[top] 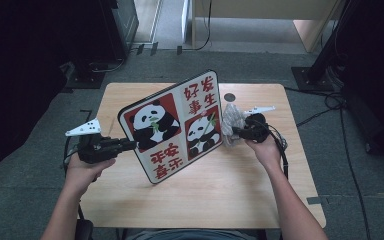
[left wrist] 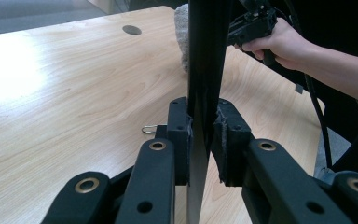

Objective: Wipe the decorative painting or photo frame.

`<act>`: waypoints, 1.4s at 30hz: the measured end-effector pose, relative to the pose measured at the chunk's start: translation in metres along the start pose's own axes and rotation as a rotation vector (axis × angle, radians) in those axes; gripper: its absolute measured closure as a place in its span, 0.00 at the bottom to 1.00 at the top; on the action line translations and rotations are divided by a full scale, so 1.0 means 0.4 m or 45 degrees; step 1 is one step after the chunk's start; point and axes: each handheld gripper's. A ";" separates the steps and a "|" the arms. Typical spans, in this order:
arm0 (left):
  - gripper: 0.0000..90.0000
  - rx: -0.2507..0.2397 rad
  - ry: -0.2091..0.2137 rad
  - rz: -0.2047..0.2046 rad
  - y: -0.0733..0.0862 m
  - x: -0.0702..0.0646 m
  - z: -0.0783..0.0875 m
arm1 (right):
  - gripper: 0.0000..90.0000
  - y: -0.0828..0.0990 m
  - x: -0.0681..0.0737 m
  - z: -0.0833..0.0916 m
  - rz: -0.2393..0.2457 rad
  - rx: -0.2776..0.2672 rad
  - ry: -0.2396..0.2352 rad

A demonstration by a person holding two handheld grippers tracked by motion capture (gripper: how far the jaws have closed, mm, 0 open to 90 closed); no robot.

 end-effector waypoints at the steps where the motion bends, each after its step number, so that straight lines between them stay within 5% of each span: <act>1: 0.87 0.000 0.001 0.002 0.000 0.000 0.000 | 0.81 0.002 -0.003 -0.003 -0.006 0.015 -0.001; 19: 0.87 0.004 -0.019 -0.002 0.001 0.000 0.004 | 0.80 0.010 -0.061 0.062 -0.047 -0.112 0.088; 42: 0.87 0.008 -0.026 -0.001 0.001 0.001 0.004 | 0.78 0.053 -0.168 -0.010 -0.166 -0.037 0.150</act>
Point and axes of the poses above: each handheld gripper's, and its own axes: z roughly backward along the jaws, y roughly out of its underside, x roughly to its left, and after that the axes turned 11 degrees about x, right-handed
